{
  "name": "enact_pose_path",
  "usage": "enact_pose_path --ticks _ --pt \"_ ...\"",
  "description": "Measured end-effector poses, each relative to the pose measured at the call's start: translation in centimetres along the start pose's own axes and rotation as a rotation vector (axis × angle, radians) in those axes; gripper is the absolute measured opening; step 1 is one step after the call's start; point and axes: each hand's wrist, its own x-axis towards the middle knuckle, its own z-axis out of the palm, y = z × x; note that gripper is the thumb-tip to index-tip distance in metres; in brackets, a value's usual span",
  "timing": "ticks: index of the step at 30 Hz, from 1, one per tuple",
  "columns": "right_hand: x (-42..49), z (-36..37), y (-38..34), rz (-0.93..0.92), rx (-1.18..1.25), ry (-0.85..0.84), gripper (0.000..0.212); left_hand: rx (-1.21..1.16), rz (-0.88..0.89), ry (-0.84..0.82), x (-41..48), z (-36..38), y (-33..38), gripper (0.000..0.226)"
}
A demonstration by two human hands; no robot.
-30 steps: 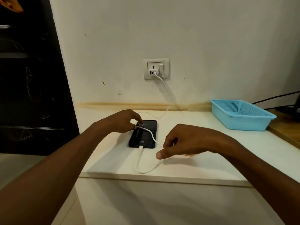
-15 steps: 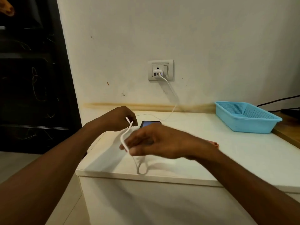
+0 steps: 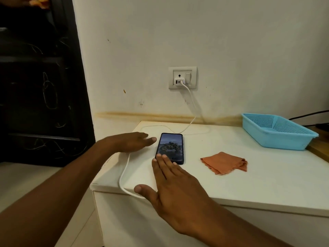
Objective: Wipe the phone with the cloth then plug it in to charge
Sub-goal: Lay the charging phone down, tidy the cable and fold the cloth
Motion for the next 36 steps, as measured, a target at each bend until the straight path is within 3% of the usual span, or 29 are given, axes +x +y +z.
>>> enact_pose_path --ticks 5,8,12,14,18,19,22,23,26,29,33,36 --pt "0.0 1.0 -0.4 0.063 -0.064 0.02 0.087 0.189 0.023 0.055 0.0 1.7 1.4 0.062" --pt "0.1 1.4 -0.6 0.129 -0.08 0.072 0.088 0.082 0.071 0.068 -0.4 1.9 2.1 0.056" --pt "0.0 0.4 -0.2 0.027 -0.051 0.125 0.091 -0.095 0.144 0.127 -0.5 2.1 2.8 0.059" --pt "0.0 -0.4 0.0 0.044 0.041 -0.04 0.094 -0.135 0.143 0.167 -0.4 2.0 3.0 0.06" --pt "1.1 -0.8 -0.2 0.094 0.057 -0.164 0.098 -0.155 0.172 0.208 0.0 1.6 3.2 0.058" --pt "1.2 -0.4 -0.3 0.076 0.035 -0.161 0.099 -0.147 0.179 0.207 0.2 1.5 3.1 0.058" --pt "1.0 0.7 0.0 -0.072 -0.175 0.049 0.104 -0.144 0.179 0.194 0.3 1.8 2.8 0.058" --pt "0.9 0.8 0.0 -0.096 -0.189 0.031 0.104 -0.148 0.179 0.189 0.3 1.9 2.8 0.058" --pt "0.7 0.5 0.0 -0.067 -0.119 -0.129 0.104 -0.162 0.183 0.183 0.1 2.0 2.8 0.058" --pt "0.2 -0.2 0.2 -0.056 0.054 -0.067 0.1 -0.197 0.183 0.203 0.3 1.6 2.9 0.059" --pt "-0.5 -3.1 0.5 0.024 0.381 0.048 0.076 -0.206 0.172 0.19 0.5 0.7 2.8 0.061" --pt "0.6 -5.6 2.6 0.117 0.546 0.224 0.053 -0.197 0.173 0.179 0.7 -0.4 2.9 0.062"
